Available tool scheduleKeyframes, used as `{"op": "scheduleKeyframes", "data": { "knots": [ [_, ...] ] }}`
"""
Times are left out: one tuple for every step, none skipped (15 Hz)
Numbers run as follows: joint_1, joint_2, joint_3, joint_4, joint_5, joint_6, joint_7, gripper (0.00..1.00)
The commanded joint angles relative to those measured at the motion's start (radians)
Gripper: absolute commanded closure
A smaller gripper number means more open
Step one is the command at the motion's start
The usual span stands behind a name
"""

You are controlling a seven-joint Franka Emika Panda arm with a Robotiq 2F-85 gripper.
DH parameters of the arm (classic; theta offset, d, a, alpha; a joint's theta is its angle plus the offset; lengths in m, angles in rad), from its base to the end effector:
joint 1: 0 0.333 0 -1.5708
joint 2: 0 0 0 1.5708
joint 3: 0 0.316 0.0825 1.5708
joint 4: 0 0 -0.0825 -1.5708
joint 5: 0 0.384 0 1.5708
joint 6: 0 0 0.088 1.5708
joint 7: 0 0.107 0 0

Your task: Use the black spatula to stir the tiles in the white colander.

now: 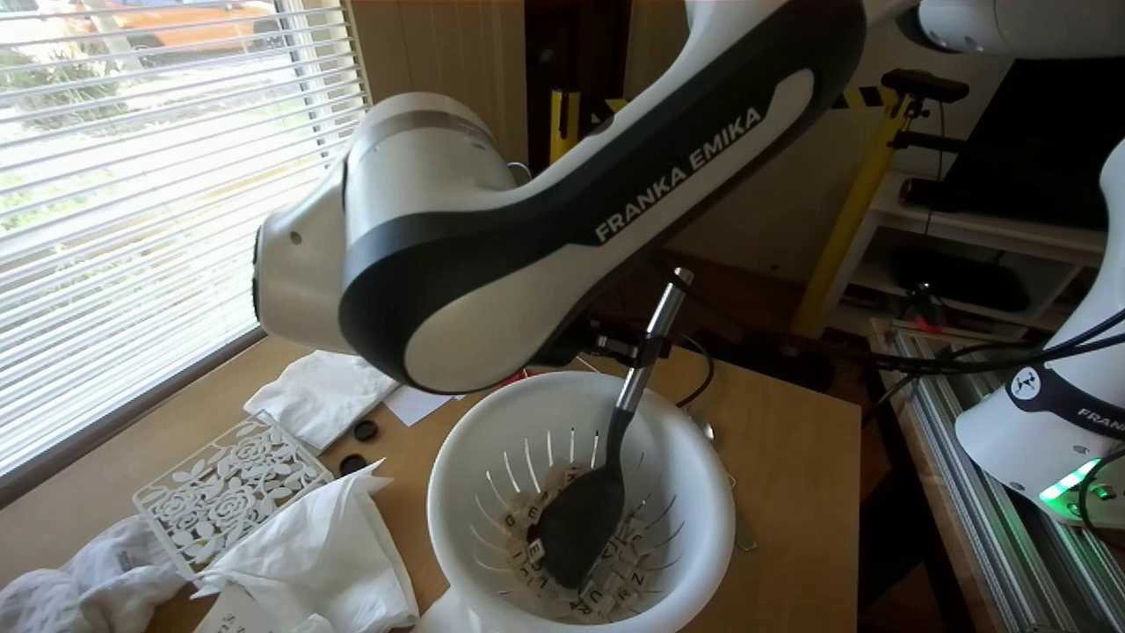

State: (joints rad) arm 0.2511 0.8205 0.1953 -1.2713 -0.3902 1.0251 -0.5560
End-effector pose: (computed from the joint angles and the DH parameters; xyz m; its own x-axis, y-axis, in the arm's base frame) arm 0.5863 0.1940 0.2480 0.1443 0.5365 -0.8315 0.7186 -0.6345 -0.2847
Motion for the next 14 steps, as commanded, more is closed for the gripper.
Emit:
{"op": "scheduleKeyframes", "data": {
  "knots": [
    [-0.024,-0.073,0.003,-0.088,0.023,-0.057,0.069,0.94],
    [-0.030,-0.082,0.008,-0.095,0.031,-0.078,0.072,0.94],
    [-0.035,-0.088,0.014,-0.099,0.038,-0.101,0.072,0.94],
    [-0.043,-0.094,0.023,-0.100,0.058,-0.121,0.063,0.94],
    [-0.055,-0.099,0.035,-0.104,0.087,-0.129,0.047,0.94],
    [-0.071,-0.106,0.047,-0.110,0.139,-0.113,0.052,0.94],
    [-0.083,-0.116,0.055,-0.119,0.186,-0.084,0.062,0.94],
    [-0.090,-0.125,0.058,-0.128,0.220,-0.059,0.069,0.94],
    [-0.097,-0.137,0.059,-0.140,0.254,-0.028,0.079,0.94],
    [-0.098,-0.150,0.057,-0.153,0.269,0.001,0.088,0.94],
    [-0.098,-0.176,0.051,-0.177,0.280,0.041,0.108,0.94],
    [-0.092,-0.198,0.043,-0.198,0.274,0.069,0.131,0.94],
    [-0.089,-0.233,0.036,-0.235,0.277,0.115,0.170,0.94],
    [-0.089,-0.270,0.032,-0.274,0.289,0.166,0.213,0.94]
  ]
}}
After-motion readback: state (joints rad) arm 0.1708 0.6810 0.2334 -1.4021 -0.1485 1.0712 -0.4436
